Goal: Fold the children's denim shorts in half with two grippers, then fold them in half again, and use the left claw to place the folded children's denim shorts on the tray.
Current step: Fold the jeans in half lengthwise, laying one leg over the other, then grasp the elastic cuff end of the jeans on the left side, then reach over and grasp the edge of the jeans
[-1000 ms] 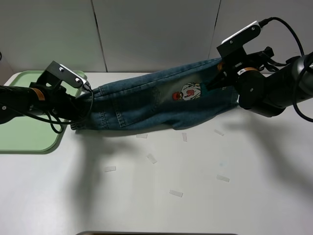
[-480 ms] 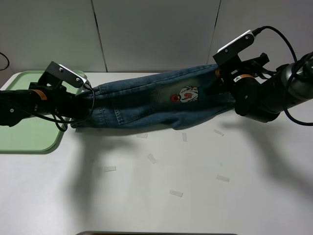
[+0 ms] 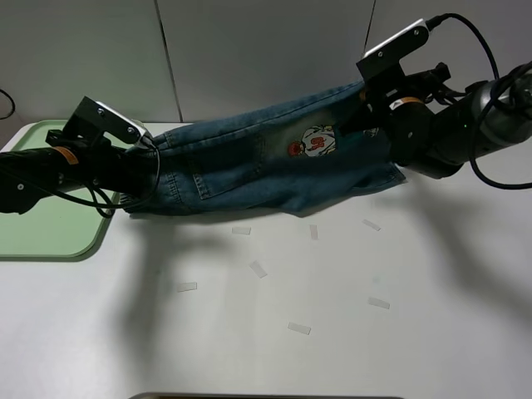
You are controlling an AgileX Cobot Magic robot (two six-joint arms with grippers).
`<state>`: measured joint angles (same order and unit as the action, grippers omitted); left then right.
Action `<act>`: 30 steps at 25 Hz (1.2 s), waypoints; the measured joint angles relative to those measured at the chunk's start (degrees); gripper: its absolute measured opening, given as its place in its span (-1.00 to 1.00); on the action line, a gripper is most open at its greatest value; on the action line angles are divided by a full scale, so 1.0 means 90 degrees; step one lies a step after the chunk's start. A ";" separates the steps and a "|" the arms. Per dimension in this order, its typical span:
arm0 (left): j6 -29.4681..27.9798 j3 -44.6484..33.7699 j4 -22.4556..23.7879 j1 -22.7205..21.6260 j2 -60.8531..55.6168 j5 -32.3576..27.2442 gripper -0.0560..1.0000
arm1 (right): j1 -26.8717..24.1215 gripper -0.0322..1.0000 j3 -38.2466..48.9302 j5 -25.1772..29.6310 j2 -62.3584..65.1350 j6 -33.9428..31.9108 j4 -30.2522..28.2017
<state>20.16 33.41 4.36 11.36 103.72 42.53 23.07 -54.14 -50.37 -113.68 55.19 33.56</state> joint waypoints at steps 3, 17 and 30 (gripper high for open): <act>0.0000 -0.0005 -0.0023 -0.0016 0.0000 0.0179 -0.56 | 0.0000 -0.51 -0.0287 0.0322 -0.0171 0.0000 0.0000; 0.0004 -0.0013 -0.0067 -0.0016 0.0000 0.1627 0.76 | -0.0018 0.41 -0.0478 -0.0371 -0.0761 0.0054 0.0096; -0.2043 -0.0050 -0.0067 -0.0016 -0.1108 0.1882 0.76 | -0.0018 0.41 -0.0484 0.0263 0.0642 0.1481 0.1395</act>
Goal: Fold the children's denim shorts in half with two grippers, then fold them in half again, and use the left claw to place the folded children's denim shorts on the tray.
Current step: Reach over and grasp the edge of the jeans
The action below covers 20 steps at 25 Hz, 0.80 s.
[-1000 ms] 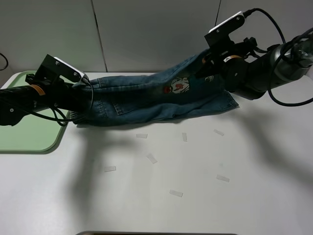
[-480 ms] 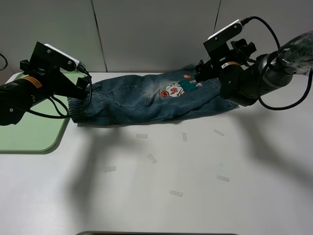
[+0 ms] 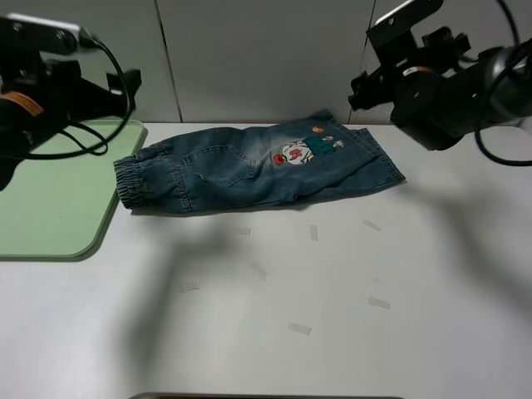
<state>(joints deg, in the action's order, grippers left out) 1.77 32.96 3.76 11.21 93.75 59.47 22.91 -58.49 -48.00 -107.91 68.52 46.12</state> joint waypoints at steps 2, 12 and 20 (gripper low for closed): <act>-0.0309 0.0000 0.0081 0.0000 -0.0595 -0.0082 0.76 | 0.0000 0.41 -0.0006 0.0147 0.0263 0.0023 0.0013; -0.1485 0.0703 0.0997 0.0000 -0.4047 -0.4228 0.76 | 0.0000 0.41 -0.0012 0.3420 0.3106 -0.0175 0.0116; -0.1081 0.1968 0.1015 0.0000 -0.6474 -0.8711 0.76 | 0.0000 0.41 -0.0012 0.5694 0.4813 -0.0971 0.0116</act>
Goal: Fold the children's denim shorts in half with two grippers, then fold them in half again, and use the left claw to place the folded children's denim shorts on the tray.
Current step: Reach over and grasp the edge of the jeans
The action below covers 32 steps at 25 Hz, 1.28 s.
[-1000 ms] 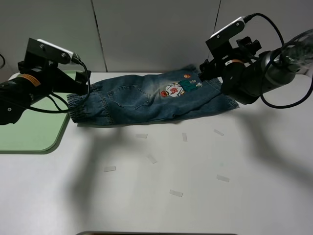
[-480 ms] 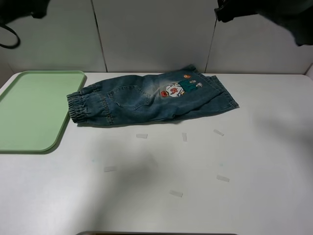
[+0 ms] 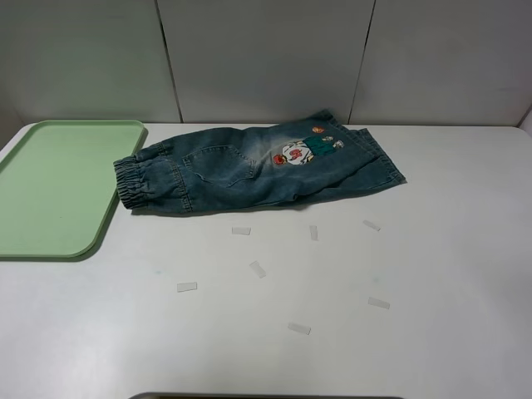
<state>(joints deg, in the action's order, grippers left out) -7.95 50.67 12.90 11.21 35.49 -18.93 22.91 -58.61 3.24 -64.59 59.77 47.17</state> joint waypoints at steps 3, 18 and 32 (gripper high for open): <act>0.0214 0.0402 -0.0007 0.0000 -0.0580 -0.1500 0.76 | 0.0000 0.41 0.0000 0.0636 0.0665 -0.0422 0.0000; 0.0451 0.1423 -0.0612 0.0000 -0.3412 -0.4945 0.76 | 0.0000 0.41 0.0000 0.3125 0.2803 -0.1720 -0.0422; 0.1689 -0.0087 -0.2515 0.0000 -0.3994 -0.5288 0.76 | 0.0000 0.41 0.0000 0.4710 0.2804 -0.3685 -0.1205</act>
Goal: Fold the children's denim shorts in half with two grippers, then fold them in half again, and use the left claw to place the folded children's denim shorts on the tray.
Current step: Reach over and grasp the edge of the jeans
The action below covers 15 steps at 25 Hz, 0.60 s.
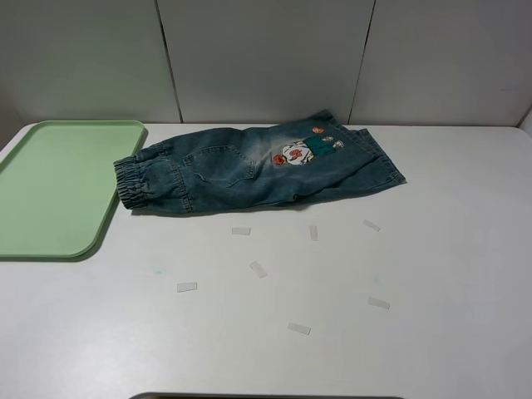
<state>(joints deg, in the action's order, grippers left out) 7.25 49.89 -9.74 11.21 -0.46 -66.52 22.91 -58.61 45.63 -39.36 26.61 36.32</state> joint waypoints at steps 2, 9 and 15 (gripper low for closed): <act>0.0079 -0.0479 -0.0099 0.0000 0.0007 0.0000 0.76 | 0.0000 0.41 0.0000 0.0053 0.0000 0.0000 -0.0001; -0.0220 -0.2107 0.0537 0.0000 0.0009 -0.0013 0.76 | 0.0000 0.41 0.0000 0.0059 0.0000 0.0000 -0.0007; -0.0431 -0.2227 0.1026 0.0000 0.0009 0.0007 0.76 | 0.0000 0.41 0.0000 0.0093 0.0000 0.0000 -0.0122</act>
<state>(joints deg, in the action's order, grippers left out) 3.37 29.85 -0.50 11.21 -0.38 -66.46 22.91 -58.61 46.47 -39.36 26.61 35.23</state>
